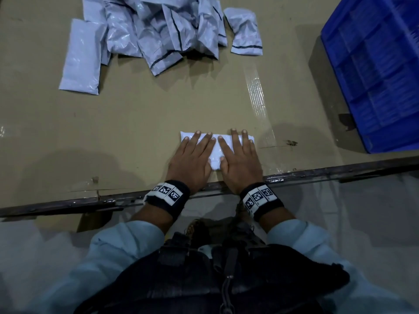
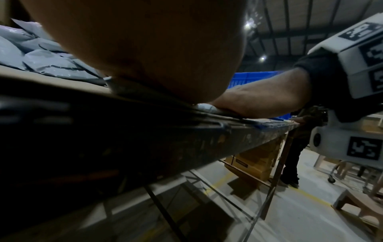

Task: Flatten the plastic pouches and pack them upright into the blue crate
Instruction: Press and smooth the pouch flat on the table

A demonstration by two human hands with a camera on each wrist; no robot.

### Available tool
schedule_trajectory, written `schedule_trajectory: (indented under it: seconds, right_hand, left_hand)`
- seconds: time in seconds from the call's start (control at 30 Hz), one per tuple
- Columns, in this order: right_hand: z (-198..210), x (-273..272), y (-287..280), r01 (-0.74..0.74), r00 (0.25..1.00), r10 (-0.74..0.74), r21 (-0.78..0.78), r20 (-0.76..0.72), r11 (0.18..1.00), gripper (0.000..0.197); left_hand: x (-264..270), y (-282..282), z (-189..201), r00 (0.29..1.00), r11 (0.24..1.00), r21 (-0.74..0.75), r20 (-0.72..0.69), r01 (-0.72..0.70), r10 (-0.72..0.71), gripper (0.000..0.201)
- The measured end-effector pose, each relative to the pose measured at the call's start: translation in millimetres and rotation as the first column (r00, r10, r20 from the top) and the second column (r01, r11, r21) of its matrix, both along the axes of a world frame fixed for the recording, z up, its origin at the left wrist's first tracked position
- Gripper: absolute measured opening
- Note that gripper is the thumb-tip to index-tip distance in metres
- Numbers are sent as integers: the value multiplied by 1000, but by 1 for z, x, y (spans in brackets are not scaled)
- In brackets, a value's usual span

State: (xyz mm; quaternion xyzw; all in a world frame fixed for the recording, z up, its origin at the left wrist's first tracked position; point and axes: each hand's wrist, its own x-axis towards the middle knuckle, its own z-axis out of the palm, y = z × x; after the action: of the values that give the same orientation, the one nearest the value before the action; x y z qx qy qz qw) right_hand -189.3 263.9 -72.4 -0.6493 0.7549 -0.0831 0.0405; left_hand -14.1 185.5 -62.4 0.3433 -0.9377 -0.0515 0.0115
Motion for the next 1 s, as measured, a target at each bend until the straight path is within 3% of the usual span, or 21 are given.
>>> schedule_trajectory:
  seconds: [0.33,0.5,0.63,0.73,0.83,0.9,1.0]
  right_hand:
    - [3,-8,1,255,966,-257,110,10,961,62]
    - [6,-15,1,297,954,-301,175,-5,939,72]
    - [19,-12,-8,245,967,-254,233,9,941,78]
    - [35,-17,-17,152,986,-162,201,35,968,76]
    - [48,-30,-18,126,988,-140,180,71,975,79]
    - [55,-43,-17,146,960,-182,172,215,974,81]
    - [72,-61,-14,114,925,-175,193,337,975,57]
  left_hand:
    - [3,10,6,983,982,-50,23,-183,185,67]
    - [28,1,8,890,890,38,59,-455,453,104]
    - [41,-15,10,909,902,114,91,-416,407,104]
    - [32,-23,14,889,850,349,-91,-394,449,85]
    - [29,-26,22,758,795,527,-374,-301,535,61]
    - [28,-29,31,696,732,620,-393,-282,601,51]
    - [23,-35,42,669,633,751,-374,-188,642,54]
